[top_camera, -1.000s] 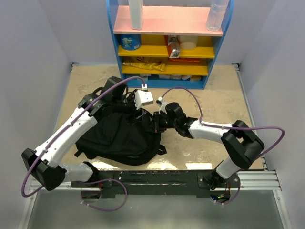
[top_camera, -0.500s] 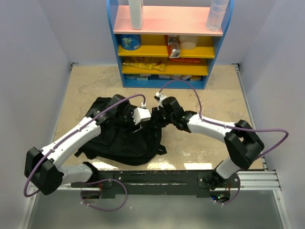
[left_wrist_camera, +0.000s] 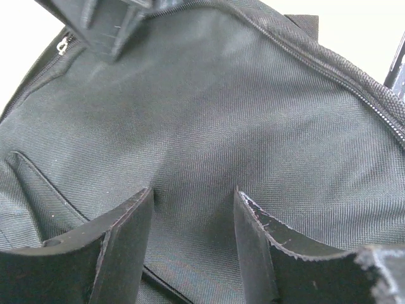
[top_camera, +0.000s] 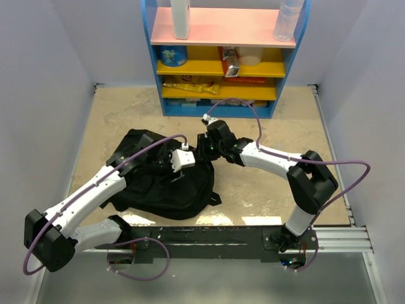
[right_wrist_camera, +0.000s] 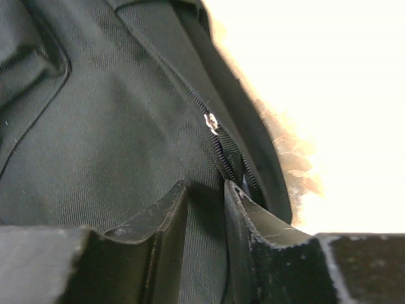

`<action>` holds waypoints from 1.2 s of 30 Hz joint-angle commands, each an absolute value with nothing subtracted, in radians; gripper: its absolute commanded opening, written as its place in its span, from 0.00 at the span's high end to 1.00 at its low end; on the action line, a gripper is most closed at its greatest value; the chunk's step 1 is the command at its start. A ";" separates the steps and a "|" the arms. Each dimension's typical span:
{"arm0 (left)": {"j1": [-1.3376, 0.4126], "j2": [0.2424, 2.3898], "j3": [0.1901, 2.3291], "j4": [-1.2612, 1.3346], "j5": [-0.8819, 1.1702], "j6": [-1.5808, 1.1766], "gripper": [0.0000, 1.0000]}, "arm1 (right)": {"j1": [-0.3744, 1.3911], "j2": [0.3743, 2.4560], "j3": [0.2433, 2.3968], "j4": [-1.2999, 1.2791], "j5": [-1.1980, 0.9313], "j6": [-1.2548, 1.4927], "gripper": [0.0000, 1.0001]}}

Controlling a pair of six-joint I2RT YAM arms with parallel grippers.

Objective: Pack the student bag
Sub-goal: Zip the student bag at the center of the board.

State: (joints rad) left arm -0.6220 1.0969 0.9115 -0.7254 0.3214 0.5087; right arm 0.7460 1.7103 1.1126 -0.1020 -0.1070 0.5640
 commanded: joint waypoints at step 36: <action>-0.664 1.152 1.258 -0.821 0.569 0.472 0.31 | 0.736 1.693 1.197 0.086 -0.343 0.863 1.00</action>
State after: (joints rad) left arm -0.6369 1.1328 1.1797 -0.7937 0.4637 0.5064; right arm 0.7364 1.7412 1.1904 -0.0414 -0.2359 0.7975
